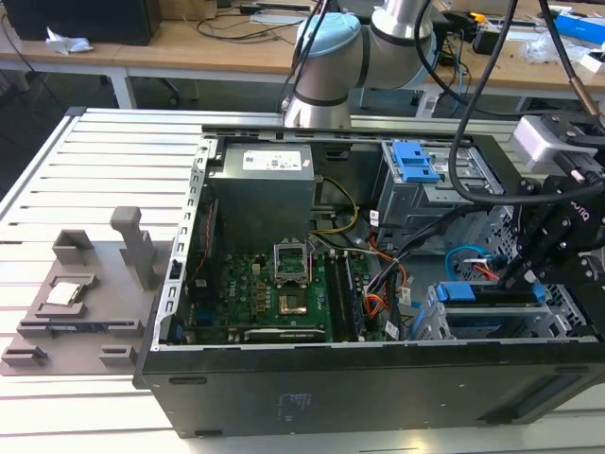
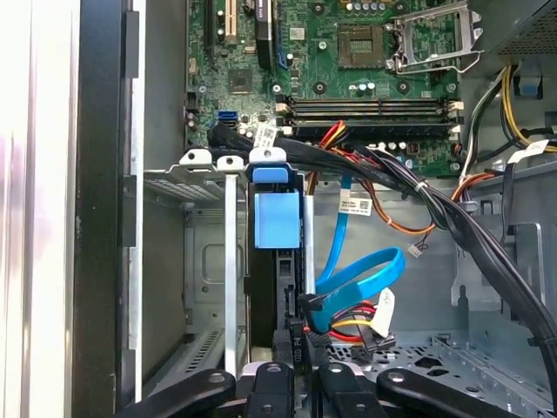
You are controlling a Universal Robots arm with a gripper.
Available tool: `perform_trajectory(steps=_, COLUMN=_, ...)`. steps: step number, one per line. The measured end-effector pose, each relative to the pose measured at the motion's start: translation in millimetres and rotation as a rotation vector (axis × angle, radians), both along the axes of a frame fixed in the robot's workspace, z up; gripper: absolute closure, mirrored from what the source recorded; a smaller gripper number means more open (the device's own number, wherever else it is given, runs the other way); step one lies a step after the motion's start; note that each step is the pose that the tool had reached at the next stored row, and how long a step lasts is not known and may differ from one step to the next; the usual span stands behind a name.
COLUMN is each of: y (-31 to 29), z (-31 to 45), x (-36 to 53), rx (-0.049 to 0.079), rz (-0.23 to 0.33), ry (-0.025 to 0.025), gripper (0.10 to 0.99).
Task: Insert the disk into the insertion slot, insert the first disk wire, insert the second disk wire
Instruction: 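Insert the first disk wire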
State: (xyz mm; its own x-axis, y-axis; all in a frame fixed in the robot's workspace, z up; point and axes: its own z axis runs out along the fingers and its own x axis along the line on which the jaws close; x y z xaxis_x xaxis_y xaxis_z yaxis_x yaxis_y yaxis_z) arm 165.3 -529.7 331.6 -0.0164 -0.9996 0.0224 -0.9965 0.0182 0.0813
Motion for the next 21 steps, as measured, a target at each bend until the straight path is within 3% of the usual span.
perform_trajectory(steps=3, y=0.1, z=-0.9, x=-0.1, rx=0.002, rz=0.0, ry=0.0002, gripper=0.902)
perform_trajectory(steps=4, y=0.0, z=0.3, x=-0.1, rx=0.0, rz=0.0, ry=0.0001, gripper=0.839)
perform_trajectory(steps=10, y=2.3, z=34.6, x=0.0, rx=0.0, rz=0.0, ry=0.0, gripper=0.851)
perform_trajectory(steps=12, y=3.9, z=46.2, x=0.0, rx=-0.001, rz=0.0, ry=0.0, gripper=0.98)
perform_trajectory(steps=14, y=4.7, z=56.5, x=0.0, rx=-0.001, rz=0.0, ry=0.0, gripper=0.98)
perform_trajectory(steps=21, y=4.8, z=59.7, x=0.0, rx=-0.001, rz=0.0, ry=0.0, gripper=0.98)
